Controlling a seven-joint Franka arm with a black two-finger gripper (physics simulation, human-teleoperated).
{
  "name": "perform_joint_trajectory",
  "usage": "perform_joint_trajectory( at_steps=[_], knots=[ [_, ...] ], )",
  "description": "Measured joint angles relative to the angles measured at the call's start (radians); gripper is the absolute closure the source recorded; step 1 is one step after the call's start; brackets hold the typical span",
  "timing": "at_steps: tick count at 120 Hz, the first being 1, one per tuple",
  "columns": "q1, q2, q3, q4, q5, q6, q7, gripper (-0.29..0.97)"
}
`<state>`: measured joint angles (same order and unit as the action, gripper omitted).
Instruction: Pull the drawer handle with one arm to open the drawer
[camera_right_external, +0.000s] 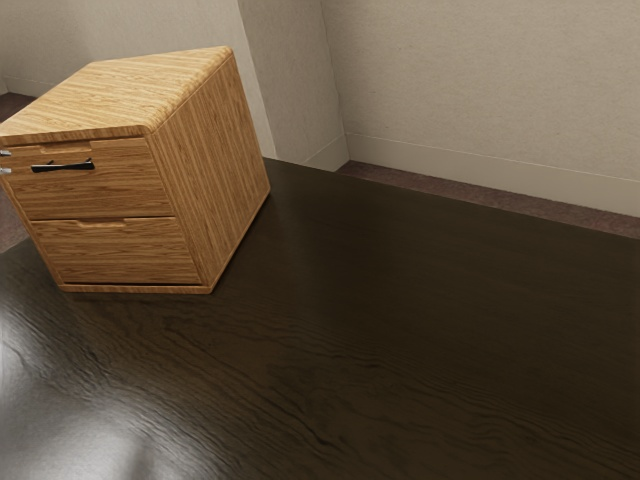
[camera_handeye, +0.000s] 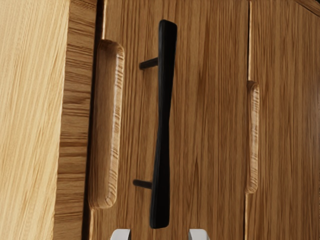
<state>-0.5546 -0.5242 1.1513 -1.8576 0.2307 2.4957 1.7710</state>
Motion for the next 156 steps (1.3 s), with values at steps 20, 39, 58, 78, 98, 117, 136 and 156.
perform_joint_trajectory(
  at_steps=[20,39,58,78,98,117,136,156],
  knots=[
    [-0.074,0.004,0.058,0.015,0.002,0.002,0.002,0.62],
    [-0.126,0.01,0.088,0.034,0.002,0.002,0.003,0.61],
    [-0.191,0.02,0.13,0.067,0.019,-0.008,0.001,0.61],
    [-0.205,0.024,0.133,0.085,0.038,-0.046,-0.004,0.62],
    [-0.283,0.027,0.203,0.131,0.046,-0.083,-0.008,0.62],
    [-0.355,0.027,0.269,0.166,0.07,-0.11,-0.016,0.62],
    [-0.363,0.027,0.27,0.163,0.08,-0.124,-0.022,0.63],
    [-0.372,0.027,0.263,0.158,0.083,-0.132,-0.027,0.64]
  ],
)
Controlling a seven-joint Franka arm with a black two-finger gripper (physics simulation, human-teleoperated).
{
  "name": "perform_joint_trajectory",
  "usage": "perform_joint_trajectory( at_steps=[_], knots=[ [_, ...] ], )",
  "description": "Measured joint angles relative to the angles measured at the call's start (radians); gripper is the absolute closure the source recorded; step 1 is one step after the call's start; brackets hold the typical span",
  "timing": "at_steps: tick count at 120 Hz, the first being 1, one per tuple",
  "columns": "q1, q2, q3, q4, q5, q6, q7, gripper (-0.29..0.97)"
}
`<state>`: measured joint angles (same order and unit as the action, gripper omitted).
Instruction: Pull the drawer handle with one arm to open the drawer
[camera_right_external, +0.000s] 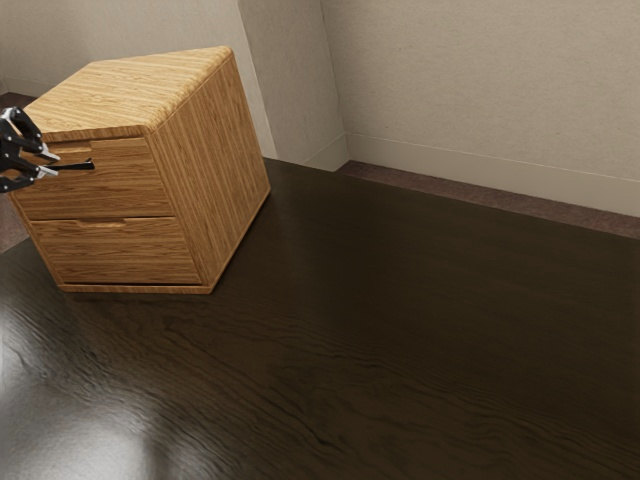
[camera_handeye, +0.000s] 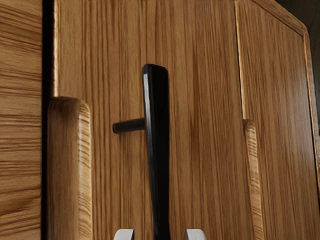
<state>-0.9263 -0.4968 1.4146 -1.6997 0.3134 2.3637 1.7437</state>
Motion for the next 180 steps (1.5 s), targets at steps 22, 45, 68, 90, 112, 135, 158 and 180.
perform_joint_trajectory(
  at_steps=[22,45,68,90,112,135,158,180],
  knots=[
    [-0.007,0.0,0.0,0.0,0.001,-0.004,-0.004,0.64],
    [-0.009,0.001,0.001,-0.005,0.001,-0.005,-0.008,0.64],
    [-0.009,0.001,0.009,-0.008,0.001,-0.005,-0.01,0.64],
    [-0.01,0.0,0.009,-0.008,0.013,-0.004,-0.014,0.65],
    [-0.008,-0.001,0.009,-0.014,0.016,0.0,-0.017,0.68],
    [-0.002,-0.002,0.007,-0.024,0.016,-0.004,-0.018,0.69],
    [0.028,-0.002,-0.023,-0.044,0.017,-0.017,-0.02,0.71],
    [0.094,-0.003,-0.086,-0.073,0.017,-0.028,-0.021,0.73]
  ],
)
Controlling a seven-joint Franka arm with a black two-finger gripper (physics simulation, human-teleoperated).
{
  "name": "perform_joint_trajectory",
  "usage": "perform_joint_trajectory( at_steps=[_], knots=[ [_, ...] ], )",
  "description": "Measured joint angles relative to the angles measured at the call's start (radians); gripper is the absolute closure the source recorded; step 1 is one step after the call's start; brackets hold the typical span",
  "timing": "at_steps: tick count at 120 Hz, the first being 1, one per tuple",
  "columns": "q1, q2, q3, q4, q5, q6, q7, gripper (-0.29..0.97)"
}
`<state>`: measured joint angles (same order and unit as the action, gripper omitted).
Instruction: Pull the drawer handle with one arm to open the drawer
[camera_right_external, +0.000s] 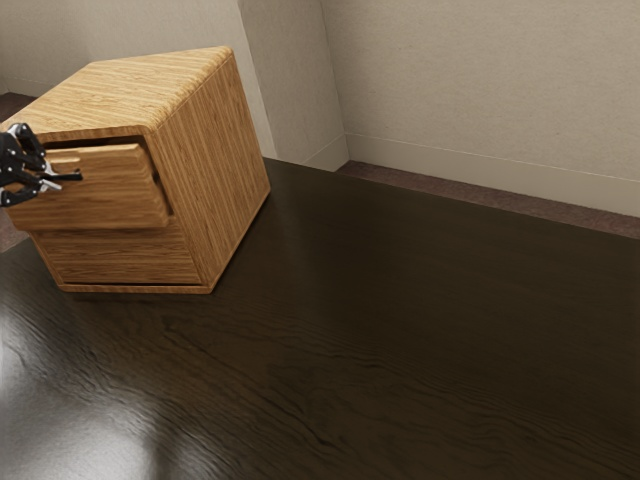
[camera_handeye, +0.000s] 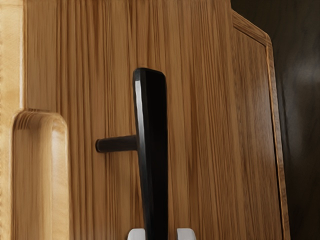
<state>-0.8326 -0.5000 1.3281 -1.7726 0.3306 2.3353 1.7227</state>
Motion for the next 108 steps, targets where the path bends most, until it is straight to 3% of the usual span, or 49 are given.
perform_joint_trajectory(
  at_steps=[55,108],
  knots=[
    [0.098,-0.003,-0.085,-0.046,0.0,-0.006,-0.001,0.73],
    [0.279,-0.022,-0.244,-0.118,-0.001,-0.011,0.0,0.74]
  ],
)
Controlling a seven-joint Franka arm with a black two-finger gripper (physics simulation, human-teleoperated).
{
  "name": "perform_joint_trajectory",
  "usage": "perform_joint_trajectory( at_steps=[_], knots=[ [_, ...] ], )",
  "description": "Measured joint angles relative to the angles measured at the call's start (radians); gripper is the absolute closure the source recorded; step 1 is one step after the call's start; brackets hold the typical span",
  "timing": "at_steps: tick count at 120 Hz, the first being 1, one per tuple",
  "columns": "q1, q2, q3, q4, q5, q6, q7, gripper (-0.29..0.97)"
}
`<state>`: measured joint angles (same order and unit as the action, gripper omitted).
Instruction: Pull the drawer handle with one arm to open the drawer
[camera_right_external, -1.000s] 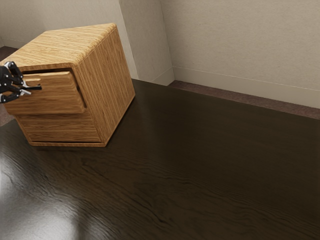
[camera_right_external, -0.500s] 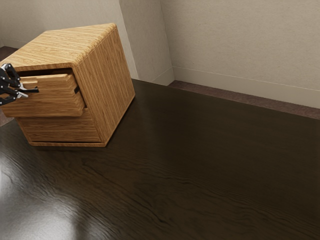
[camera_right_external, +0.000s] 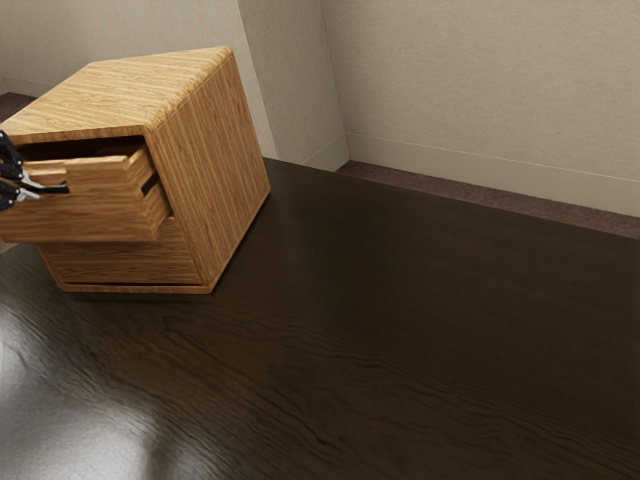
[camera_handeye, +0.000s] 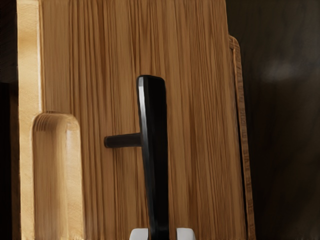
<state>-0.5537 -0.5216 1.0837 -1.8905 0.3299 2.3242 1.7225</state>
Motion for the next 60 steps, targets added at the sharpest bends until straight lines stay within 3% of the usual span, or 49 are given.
perform_joint_trajectory(
  at_steps=[60],
  knots=[
    [0.099,-0.026,-0.083,-0.049,0.001,-0.015,0.003,0.71]
  ],
)
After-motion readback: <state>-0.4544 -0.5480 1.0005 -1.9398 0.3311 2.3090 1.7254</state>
